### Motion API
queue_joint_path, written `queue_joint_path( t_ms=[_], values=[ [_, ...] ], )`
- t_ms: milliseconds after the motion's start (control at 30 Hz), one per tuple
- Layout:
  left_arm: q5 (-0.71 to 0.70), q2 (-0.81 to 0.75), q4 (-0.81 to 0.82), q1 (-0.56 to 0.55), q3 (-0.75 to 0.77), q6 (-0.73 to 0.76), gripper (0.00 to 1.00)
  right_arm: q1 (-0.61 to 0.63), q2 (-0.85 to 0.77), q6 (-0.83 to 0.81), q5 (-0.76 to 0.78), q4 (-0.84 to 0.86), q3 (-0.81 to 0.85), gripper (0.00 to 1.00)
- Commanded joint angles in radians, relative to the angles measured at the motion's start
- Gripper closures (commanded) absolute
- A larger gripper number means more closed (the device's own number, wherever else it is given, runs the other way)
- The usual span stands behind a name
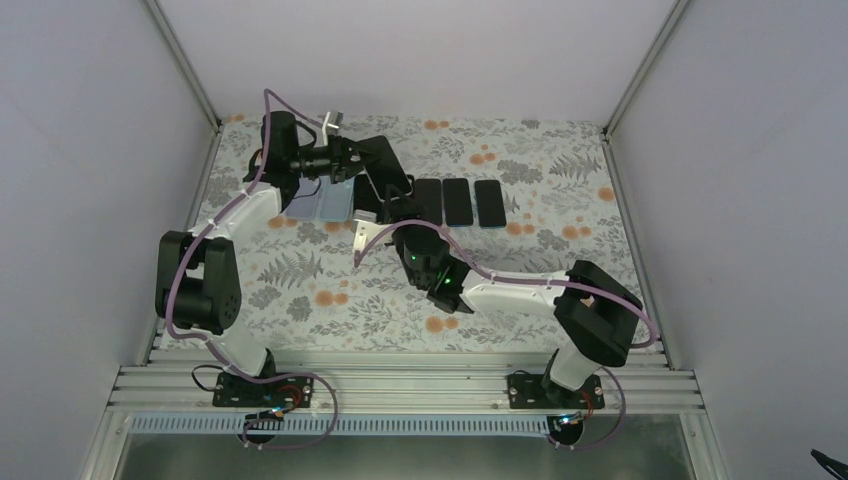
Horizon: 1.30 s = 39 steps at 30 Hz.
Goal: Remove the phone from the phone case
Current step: Place the phone at the center of the board.
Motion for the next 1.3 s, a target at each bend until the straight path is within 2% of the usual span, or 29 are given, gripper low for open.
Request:
queue_joint_path(
  t_ms=[0, 133, 367, 433, 533, 600, 667, 733, 833, 933, 1100, 1267],
  values=[
    [0.019, 0.005, 0.034, -0.006, -0.009, 0.006, 0.89, 0.013, 0.009, -0.032, 0.017, 0.126, -0.010, 0.85],
    [0.022, 0.002, 0.034, -0.004, -0.002, 0.013, 0.97, 0.015, 0.005, -0.016, 0.015, 0.103, -0.014, 0.75],
    [0.026, -0.001, 0.022, 0.011, 0.019, 0.054, 0.98, 0.015, -0.033, 0.099, -0.013, -0.056, -0.006, 0.37],
    [0.027, 0.000, 0.013, 0.021, 0.026, 0.069, 0.98, 0.015, -0.046, 0.182, -0.033, -0.147, 0.009, 0.28],
    [0.025, 0.002, -0.016, 0.036, 0.041, 0.112, 0.98, 0.008, -0.058, 0.346, -0.101, -0.398, 0.071, 0.17],
    [0.019, 0.002, -0.042, 0.048, 0.050, 0.143, 0.98, -0.001, -0.063, 0.438, -0.159, -0.531, 0.124, 0.13],
    [0.018, 0.001, -0.056, 0.056, 0.053, 0.165, 0.98, -0.012, -0.067, 0.500, -0.215, -0.624, 0.155, 0.10],
    [0.019, -0.004, -0.060, 0.065, 0.052, 0.185, 0.98, -0.022, -0.071, 0.538, -0.262, -0.684, 0.174, 0.01],
    [0.009, -0.015, -0.083, 0.072, 0.054, 0.226, 0.97, -0.037, -0.079, 0.600, -0.343, -0.771, 0.207, 0.01],
    [0.011, -0.019, -0.117, 0.081, 0.062, 0.289, 0.97, -0.077, -0.084, 0.692, -0.486, -0.896, 0.276, 0.01],
    [0.017, -0.031, -0.202, 0.090, 0.094, 0.447, 0.98, -0.205, -0.095, 0.821, -0.777, -1.060, 0.401, 0.01],
    [0.045, -0.075, -0.189, 0.086, 0.073, 0.542, 0.98, -0.350, -0.104, 0.961, -1.120, -1.139, 0.472, 0.01]
  ],
)
